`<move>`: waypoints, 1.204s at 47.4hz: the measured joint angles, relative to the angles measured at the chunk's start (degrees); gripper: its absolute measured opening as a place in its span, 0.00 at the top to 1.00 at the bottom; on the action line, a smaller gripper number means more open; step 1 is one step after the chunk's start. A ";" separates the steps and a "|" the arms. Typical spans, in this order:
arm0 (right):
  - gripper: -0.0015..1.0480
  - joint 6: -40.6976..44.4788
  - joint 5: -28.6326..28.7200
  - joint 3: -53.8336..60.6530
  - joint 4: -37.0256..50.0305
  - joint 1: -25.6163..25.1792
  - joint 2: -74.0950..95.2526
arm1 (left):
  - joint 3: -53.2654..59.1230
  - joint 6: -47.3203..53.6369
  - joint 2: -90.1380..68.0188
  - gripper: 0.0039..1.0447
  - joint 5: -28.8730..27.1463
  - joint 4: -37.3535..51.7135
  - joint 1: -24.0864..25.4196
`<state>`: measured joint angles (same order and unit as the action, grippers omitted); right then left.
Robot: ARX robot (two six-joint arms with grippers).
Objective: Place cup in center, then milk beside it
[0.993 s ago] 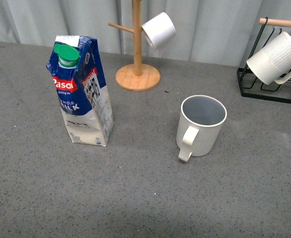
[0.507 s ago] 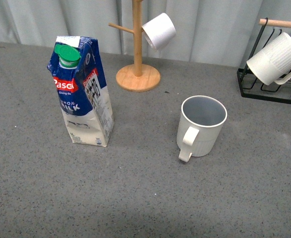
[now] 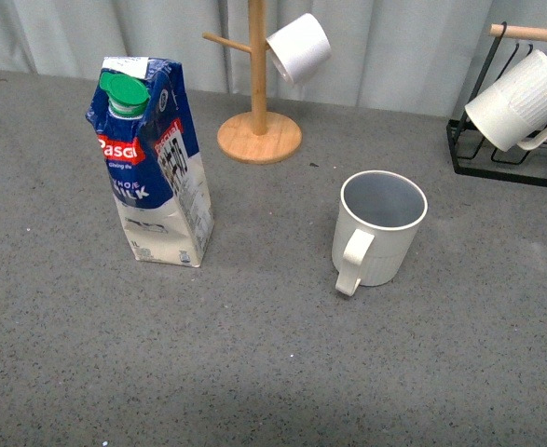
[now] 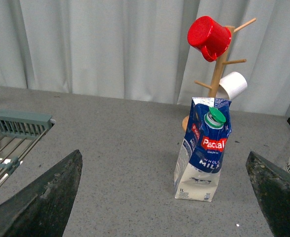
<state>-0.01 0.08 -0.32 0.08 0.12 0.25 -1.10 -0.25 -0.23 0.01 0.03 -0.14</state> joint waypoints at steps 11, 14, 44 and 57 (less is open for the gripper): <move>0.09 0.00 0.00 0.00 0.00 0.00 0.00 | -2.36 -3.67 -7.45 0.06 -11.69 -5.99 -2.51; 0.09 0.00 -0.07 0.00 0.00 0.00 -0.04 | -2.49 -6.40 -14.23 0.06 -10.01 -2.86 -0.83; 0.09 0.00 0.00 0.00 0.00 -0.02 -0.04 | -13.94 -9.16 -79.10 0.06 -9.14 43.08 -14.93; 0.09 0.00 0.00 0.00 0.00 -0.02 -0.04 | -17.59 -8.57 -92.26 0.06 -10.01 49.16 -17.55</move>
<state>-0.01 0.08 -0.32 0.08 0.10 0.21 -18.70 -8.82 -92.49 -10.00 49.19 -17.69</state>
